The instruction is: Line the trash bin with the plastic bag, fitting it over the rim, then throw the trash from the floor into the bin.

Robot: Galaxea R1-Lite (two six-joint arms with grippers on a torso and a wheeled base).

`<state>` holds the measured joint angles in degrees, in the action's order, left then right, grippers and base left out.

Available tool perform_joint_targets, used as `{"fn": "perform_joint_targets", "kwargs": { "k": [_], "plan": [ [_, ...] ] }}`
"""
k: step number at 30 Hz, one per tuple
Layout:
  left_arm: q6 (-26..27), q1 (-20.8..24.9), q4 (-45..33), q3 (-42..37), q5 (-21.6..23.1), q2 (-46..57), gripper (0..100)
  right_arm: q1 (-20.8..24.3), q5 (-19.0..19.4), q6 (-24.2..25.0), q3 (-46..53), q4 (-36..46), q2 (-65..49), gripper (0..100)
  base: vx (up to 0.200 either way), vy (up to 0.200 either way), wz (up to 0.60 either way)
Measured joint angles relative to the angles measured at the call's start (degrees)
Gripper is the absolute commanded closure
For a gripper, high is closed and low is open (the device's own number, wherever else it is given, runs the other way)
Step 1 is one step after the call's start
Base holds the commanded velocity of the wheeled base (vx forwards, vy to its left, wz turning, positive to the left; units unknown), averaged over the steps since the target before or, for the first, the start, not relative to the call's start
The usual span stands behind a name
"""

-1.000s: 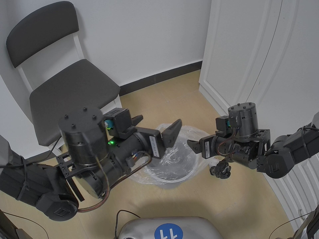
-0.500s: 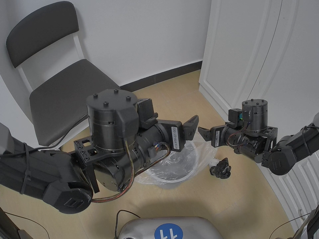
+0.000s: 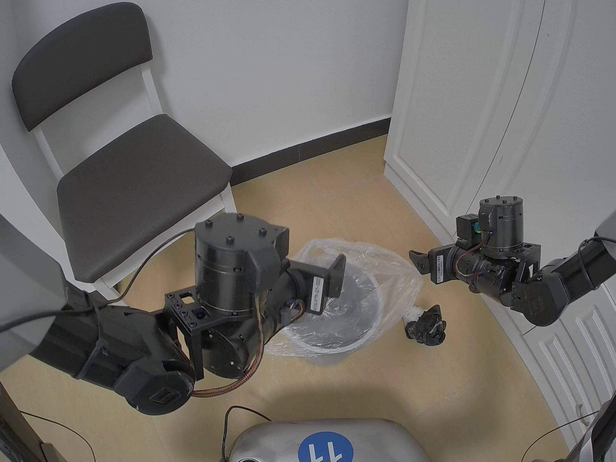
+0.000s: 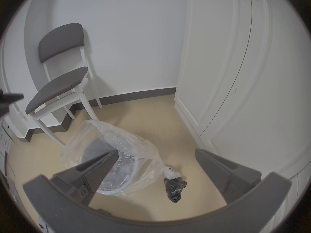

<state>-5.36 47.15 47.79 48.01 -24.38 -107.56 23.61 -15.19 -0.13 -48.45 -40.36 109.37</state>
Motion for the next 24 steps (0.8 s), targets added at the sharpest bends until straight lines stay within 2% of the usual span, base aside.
{"fn": "perform_joint_targets", "kwargs": {
  "k": [3,9,17,24],
  "plan": [
    [0.55,-1.65,-0.44,-1.56,3.52,-1.56,0,-1.34,3.49,2.69,-2.22,2.10,1.77,0,0.000,0.000,0.00],
    [1.43,-6.14,-1.04,-1.07,4.75,-7.63,0,-2.34,7.45,9.16,-7.97,6.78,7.00,0,0.000,0.000,0.00],
    [1.76,-11.15,-1.37,3.64,5.12,-15.79,0,-2.86,8.81,12.18,-14.57,8.34,15.96,0,0.000,0.000,0.00],
    [1.73,-12.75,-2.33,6.34,5.14,-20.64,0,-3.30,8.96,12.82,-16.41,8.42,19.85,0,0.000,0.000,0.00]
  ]
}}
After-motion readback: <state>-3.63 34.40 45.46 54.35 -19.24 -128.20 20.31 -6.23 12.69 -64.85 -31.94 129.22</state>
